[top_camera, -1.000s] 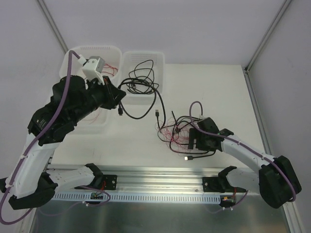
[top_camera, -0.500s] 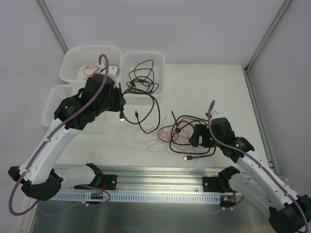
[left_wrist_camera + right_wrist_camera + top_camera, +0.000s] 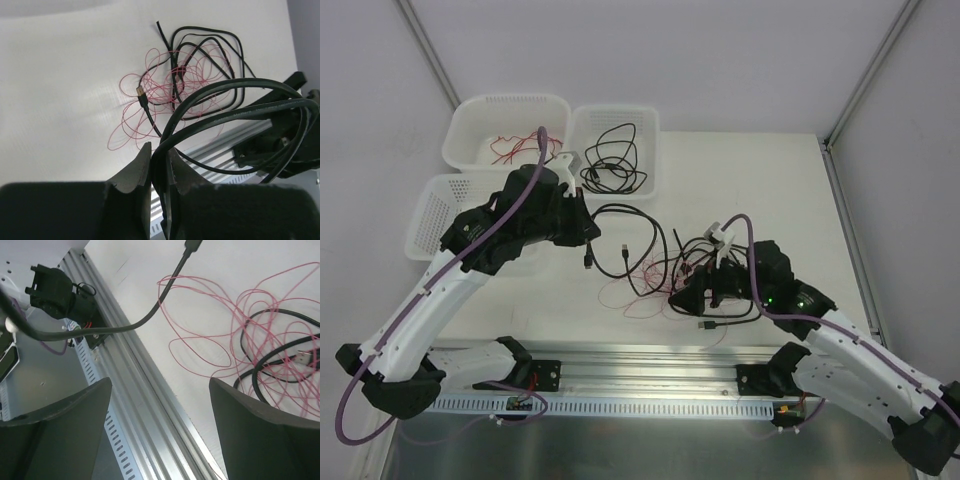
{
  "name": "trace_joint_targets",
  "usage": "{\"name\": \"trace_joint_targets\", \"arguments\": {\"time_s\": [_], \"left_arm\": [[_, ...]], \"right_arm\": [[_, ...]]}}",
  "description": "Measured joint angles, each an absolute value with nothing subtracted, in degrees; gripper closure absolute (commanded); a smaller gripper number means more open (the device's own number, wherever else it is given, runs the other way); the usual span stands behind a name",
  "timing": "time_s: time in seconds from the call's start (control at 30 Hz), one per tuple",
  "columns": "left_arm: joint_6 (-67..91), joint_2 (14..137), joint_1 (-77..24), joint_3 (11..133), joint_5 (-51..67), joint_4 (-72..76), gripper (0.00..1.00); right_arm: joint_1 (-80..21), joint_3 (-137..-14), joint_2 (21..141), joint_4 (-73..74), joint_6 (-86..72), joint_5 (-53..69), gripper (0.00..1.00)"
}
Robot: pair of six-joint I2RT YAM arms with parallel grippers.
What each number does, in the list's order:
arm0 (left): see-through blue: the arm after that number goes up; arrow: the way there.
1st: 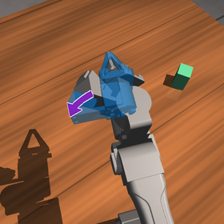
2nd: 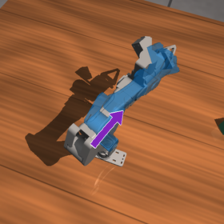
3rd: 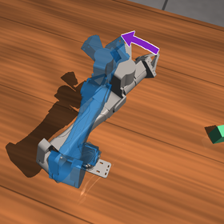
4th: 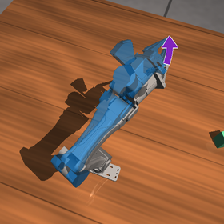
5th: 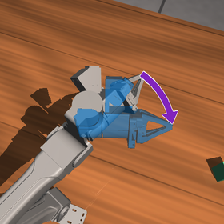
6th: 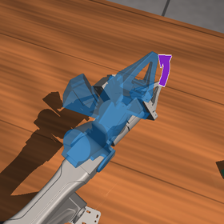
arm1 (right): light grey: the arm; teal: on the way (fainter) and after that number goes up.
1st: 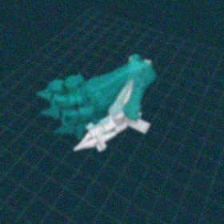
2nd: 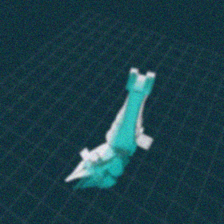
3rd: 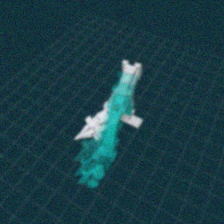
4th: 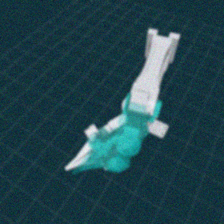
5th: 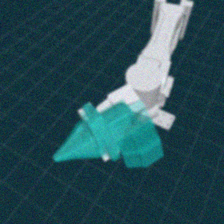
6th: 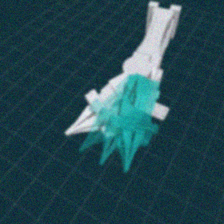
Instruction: Untangle the cables
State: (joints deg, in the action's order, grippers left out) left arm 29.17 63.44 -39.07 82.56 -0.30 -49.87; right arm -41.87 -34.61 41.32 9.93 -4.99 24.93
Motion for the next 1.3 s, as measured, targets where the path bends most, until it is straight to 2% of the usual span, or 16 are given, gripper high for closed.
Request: {"name": "trace_joint_targets", "arguments": {"time_s": [0.33,0.53,0.63,0.73,0.77,0.83,0.87,0.97,1.3], "left_arm": [[32.7,60.0,-39.0,82.4,3.7,-47.8,1.00],[33.7,59.7,-39.0,81.2,5.0,-47.2,1.00],[33.8,59.7,-39.1,81.1,5.6,-47.0,1.00],[34.0,59.7,-39.1,81.1,6.0,-46.6,1.00],[34.0,59.7,-39.1,81.0,6.1,-46.3,1.00],[34.2,59.7,-39.1,80.7,6.5,-45.8,1.00],[34.2,59.6,-39.1,80.5,6.8,-45.6,1.00],[34.6,59.3,-39.1,79.5,7.7,-45.1,1.00],[36.8,56.6,-39.8,74.7,12.9,-43.9,1.00]], "right_arm": [[-45.4,-32.9,54.1,-1.8,-4.1,28.2,0.19],[-45.8,-32.9,60.2,-6.7,-3.7,29.8,0.27],[-45.8,-32.9,62.4,-8.5,-3.7,30.8,0.34],[-46.0,-32.9,64.4,-10.4,-3.8,31.8,0.47],[-46.0,-32.9,64.9,-10.9,-3.8,32.2,0.56],[-46.1,-32.9,65.8,-11.9,-3.9,32.7,0.65],[-46.1,-32.9,66.1,-12.3,-4.0,32.9,0.74],[-46.1,-33.0,66.5,-13.2,-4.1,33.2,0.85],[-46.0,-35.9,69.7,-14.0,-4.0,31.9,0.98]]}}
